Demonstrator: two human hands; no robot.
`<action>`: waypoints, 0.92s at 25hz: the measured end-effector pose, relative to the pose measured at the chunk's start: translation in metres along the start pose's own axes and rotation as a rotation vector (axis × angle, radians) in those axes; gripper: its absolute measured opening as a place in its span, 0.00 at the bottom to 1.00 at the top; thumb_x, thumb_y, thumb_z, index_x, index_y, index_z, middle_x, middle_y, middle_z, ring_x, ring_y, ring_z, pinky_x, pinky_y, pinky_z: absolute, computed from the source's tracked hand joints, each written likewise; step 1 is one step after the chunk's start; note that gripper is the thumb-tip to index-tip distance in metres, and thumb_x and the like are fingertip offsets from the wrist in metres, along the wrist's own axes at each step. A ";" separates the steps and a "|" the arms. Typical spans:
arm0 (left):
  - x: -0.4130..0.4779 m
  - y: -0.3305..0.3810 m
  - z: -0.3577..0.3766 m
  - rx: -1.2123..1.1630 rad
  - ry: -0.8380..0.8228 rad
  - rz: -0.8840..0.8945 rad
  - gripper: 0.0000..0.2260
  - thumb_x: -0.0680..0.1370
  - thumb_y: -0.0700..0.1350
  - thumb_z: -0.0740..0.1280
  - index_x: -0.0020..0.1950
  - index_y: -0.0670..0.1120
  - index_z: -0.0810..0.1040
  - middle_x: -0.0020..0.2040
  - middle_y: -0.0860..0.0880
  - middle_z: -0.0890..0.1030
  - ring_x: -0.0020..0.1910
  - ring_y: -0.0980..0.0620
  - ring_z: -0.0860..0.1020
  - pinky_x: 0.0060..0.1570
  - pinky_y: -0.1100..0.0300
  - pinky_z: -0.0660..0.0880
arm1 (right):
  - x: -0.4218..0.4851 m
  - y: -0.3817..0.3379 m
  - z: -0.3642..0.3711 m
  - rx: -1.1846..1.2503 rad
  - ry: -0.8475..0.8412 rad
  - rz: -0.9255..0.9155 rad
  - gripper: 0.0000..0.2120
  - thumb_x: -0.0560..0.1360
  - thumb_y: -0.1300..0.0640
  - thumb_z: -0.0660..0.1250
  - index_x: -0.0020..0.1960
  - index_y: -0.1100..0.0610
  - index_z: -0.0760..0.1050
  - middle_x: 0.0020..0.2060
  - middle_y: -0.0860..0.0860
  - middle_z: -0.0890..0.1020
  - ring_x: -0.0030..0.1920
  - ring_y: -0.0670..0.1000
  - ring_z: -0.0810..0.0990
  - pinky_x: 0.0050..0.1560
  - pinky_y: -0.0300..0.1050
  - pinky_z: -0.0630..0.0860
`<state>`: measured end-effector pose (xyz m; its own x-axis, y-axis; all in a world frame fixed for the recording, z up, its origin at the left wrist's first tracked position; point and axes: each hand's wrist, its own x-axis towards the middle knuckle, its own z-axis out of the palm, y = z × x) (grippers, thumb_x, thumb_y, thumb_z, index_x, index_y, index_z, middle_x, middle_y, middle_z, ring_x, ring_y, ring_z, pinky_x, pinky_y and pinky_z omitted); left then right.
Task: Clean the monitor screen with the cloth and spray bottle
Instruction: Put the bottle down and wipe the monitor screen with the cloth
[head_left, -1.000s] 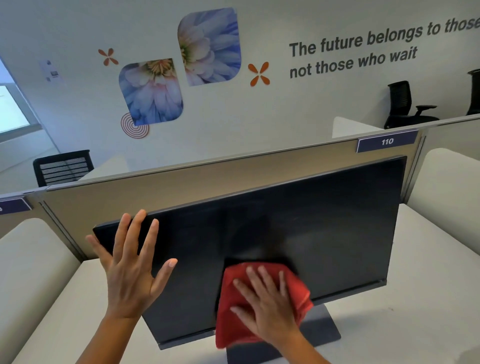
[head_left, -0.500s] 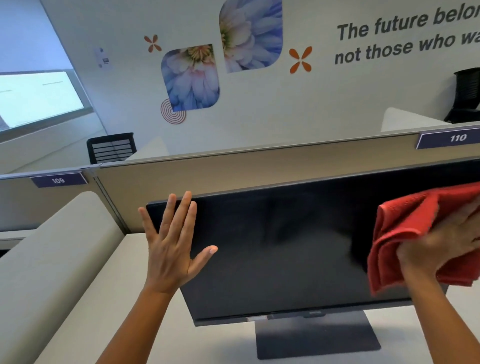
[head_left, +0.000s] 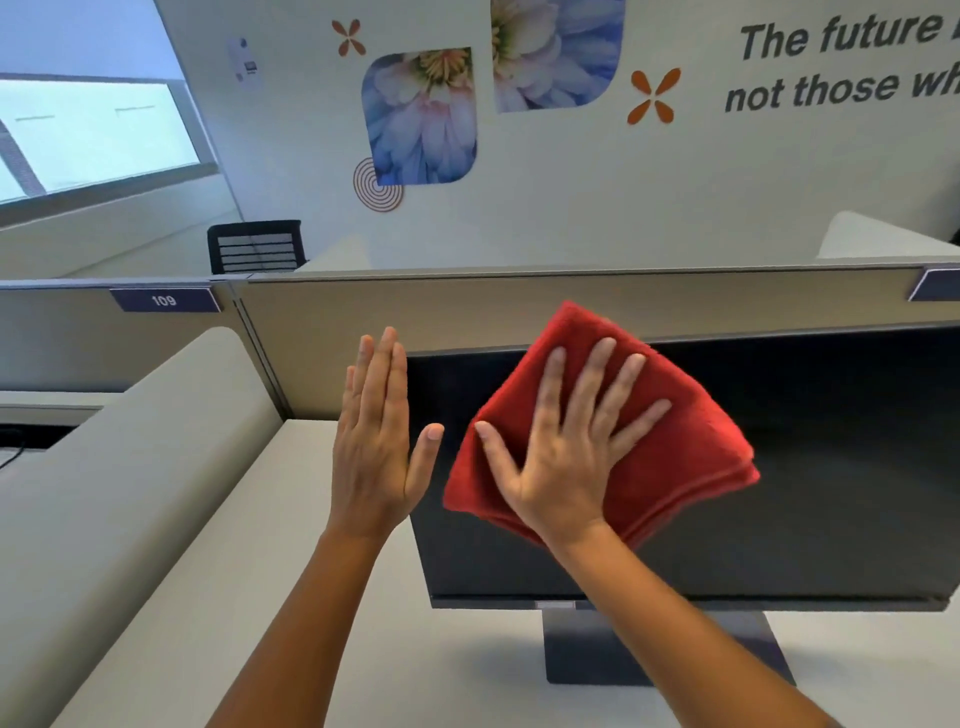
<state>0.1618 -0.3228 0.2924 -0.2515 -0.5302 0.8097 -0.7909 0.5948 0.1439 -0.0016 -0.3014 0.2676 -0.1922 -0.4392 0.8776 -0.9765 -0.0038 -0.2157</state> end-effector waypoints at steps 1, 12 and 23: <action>0.000 0.000 -0.002 -0.019 -0.003 0.001 0.28 0.81 0.56 0.48 0.74 0.38 0.53 0.75 0.42 0.56 0.75 0.44 0.50 0.71 0.40 0.56 | -0.011 -0.017 0.010 -0.005 -0.016 -0.097 0.39 0.75 0.33 0.56 0.75 0.58 0.53 0.76 0.60 0.43 0.75 0.66 0.43 0.68 0.74 0.39; -0.003 -0.007 0.000 0.006 0.064 -0.009 0.27 0.80 0.58 0.50 0.72 0.42 0.59 0.71 0.41 0.65 0.73 0.45 0.58 0.71 0.41 0.56 | -0.153 -0.003 0.049 -0.188 -0.233 -0.641 0.41 0.75 0.38 0.58 0.77 0.57 0.43 0.77 0.58 0.43 0.76 0.59 0.40 0.74 0.61 0.36; -0.001 -0.003 0.008 0.039 0.142 0.006 0.26 0.80 0.56 0.50 0.71 0.39 0.61 0.69 0.37 0.66 0.72 0.41 0.59 0.68 0.37 0.58 | -0.186 0.161 0.016 -0.248 -0.291 -0.170 0.24 0.79 0.39 0.47 0.73 0.44 0.58 0.65 0.55 0.67 0.68 0.59 0.61 0.74 0.60 0.41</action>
<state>0.1597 -0.3287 0.2862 -0.1769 -0.4343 0.8832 -0.8115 0.5722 0.1188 -0.1211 -0.2351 0.0628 -0.0257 -0.6865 0.7267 -0.9927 0.1034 0.0625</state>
